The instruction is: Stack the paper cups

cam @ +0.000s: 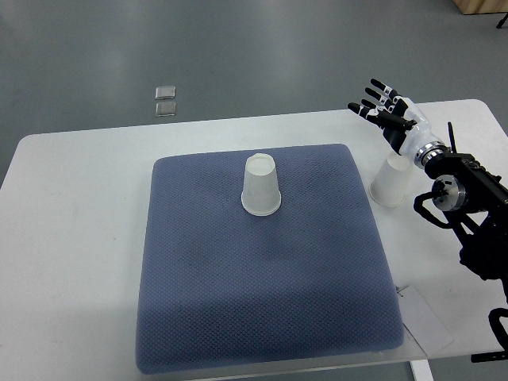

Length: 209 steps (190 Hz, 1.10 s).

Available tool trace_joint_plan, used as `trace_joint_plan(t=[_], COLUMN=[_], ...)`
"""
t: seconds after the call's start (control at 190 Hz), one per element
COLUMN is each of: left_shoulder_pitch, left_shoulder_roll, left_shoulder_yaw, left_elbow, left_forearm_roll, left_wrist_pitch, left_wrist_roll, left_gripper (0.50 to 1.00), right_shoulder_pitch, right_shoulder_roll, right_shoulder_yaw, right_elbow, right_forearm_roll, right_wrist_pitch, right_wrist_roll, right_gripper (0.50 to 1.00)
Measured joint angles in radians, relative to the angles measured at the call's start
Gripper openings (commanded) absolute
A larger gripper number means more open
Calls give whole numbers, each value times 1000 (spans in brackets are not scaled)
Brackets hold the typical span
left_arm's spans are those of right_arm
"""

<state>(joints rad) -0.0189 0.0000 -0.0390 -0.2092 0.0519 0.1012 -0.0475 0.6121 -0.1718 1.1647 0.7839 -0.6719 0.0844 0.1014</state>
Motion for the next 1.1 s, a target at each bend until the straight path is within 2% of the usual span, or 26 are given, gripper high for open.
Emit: trace_joint_plan(t=[1.098], left_shoulder_pitch=[6], left_shoulder_roll=[0], left_shoulder_yaw=[-5], left_elbow=[11], left_forearm_roll=[0], left_wrist_pitch=[0], left_wrist_roll=[-3], left_gripper=[1000], right_shoulder_pitch=[18], right_shoulder_roll=[-32], right_shoulder_yaw=[3], right_elbow=[4], right_forearm_roll=[0], right_wrist_pitch=[22], right_wrist_roll=[1], right_gripper=[934])
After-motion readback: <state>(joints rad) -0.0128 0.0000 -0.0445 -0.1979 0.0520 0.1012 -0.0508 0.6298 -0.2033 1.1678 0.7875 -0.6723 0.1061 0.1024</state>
